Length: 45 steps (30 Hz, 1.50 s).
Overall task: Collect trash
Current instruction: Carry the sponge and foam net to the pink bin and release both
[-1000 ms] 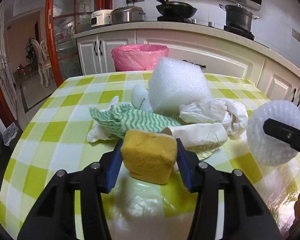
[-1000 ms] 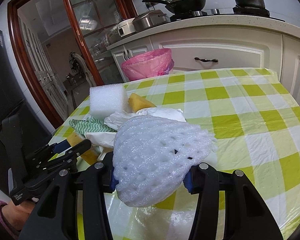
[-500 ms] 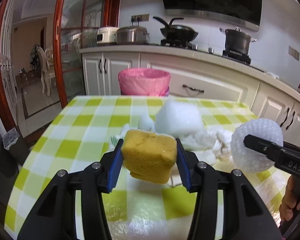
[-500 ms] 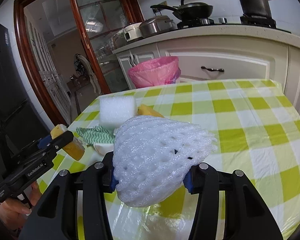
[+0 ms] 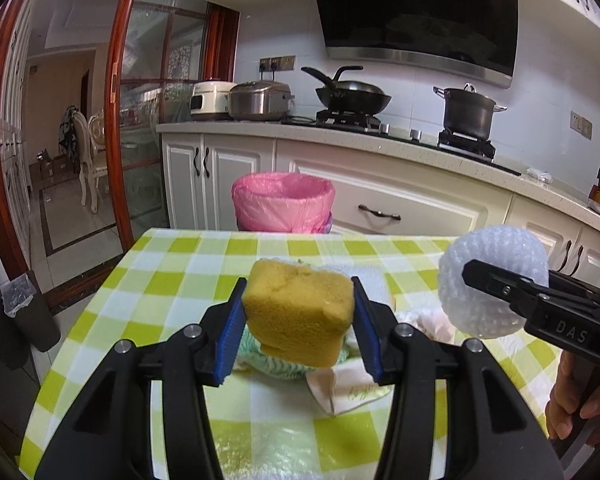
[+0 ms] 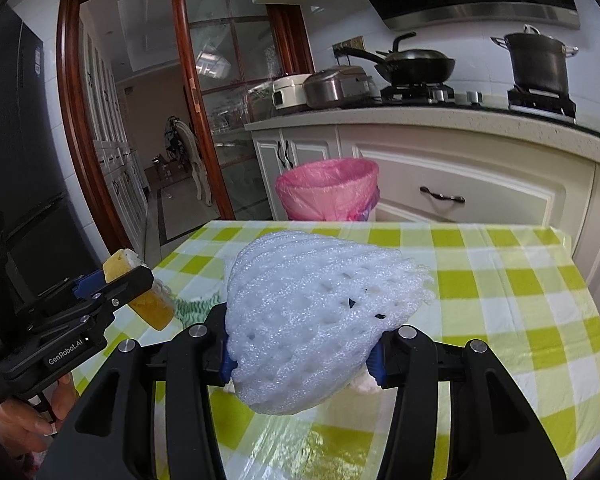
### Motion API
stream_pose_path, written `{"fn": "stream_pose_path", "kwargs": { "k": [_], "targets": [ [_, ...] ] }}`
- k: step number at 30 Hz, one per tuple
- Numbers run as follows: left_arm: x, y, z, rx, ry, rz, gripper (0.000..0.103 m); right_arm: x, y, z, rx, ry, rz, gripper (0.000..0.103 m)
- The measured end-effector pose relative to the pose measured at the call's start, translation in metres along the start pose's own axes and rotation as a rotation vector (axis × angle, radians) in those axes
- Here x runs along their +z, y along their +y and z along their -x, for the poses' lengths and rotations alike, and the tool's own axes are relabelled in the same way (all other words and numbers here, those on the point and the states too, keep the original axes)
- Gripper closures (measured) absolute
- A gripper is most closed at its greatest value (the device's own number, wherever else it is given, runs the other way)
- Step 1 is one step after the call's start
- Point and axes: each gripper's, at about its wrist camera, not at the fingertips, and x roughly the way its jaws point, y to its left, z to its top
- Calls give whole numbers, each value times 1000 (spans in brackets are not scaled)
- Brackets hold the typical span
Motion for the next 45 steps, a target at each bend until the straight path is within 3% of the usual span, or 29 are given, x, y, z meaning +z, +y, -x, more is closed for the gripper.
{"fn": "stream_pose_path", "kwargs": {
  "k": [14, 24, 30, 40, 45],
  "targets": [
    [56, 7, -29, -4, -78, -18, 55, 63, -8, -38, 10, -72, 63, 55],
    [96, 23, -94, 6, -65, -9, 55, 110, -31, -100, 11, -74, 95, 55],
    [121, 38, -146, 21, -49, -9, 55, 142, -50, -153, 14, -57, 96, 55],
    [189, 65, -267, 19, -27, 44, 54, 203, -86, -285, 53, 20, 48, 55],
    [201, 77, -316, 36, -19, 73, 54, 220, -98, -341, 61, 36, 43, 54]
  ]
}}
